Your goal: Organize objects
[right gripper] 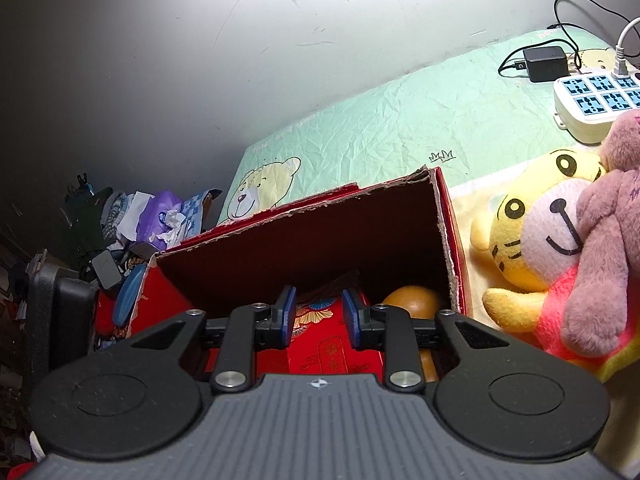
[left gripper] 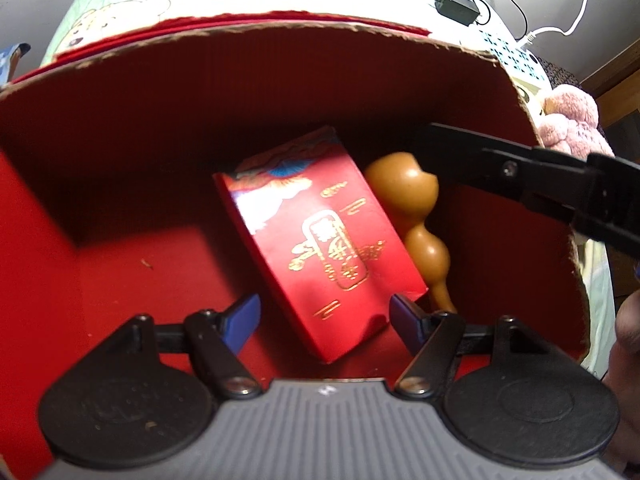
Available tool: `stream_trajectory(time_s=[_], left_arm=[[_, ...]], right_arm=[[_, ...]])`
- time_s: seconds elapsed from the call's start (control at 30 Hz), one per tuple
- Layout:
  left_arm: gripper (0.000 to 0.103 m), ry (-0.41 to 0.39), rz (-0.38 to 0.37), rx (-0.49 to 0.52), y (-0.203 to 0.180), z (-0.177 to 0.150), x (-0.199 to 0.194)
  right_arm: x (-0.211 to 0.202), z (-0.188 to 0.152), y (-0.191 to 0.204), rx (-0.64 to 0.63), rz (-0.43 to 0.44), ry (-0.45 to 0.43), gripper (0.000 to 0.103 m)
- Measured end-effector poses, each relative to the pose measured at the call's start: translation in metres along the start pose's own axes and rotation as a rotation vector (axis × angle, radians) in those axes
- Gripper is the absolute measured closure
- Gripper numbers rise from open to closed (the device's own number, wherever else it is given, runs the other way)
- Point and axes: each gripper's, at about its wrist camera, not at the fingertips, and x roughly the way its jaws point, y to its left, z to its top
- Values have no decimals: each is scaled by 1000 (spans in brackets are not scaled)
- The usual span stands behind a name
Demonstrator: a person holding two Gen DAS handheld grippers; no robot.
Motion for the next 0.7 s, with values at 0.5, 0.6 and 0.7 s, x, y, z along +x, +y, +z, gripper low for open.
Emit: stream_trajectory(time_s=[0.5, 0.6, 0.7], left_arm=[[30, -134, 148, -76, 24, -8, -14], [30, -147, 178, -52, 20, -7, -11], [29, -160, 216, -19, 15, -8, -9]], right_arm=[[59, 15, 26, -79, 124, 203, 73], [84, 13, 36, -91, 156, 288, 73], [107, 11, 41, -77, 180, 358, 73]])
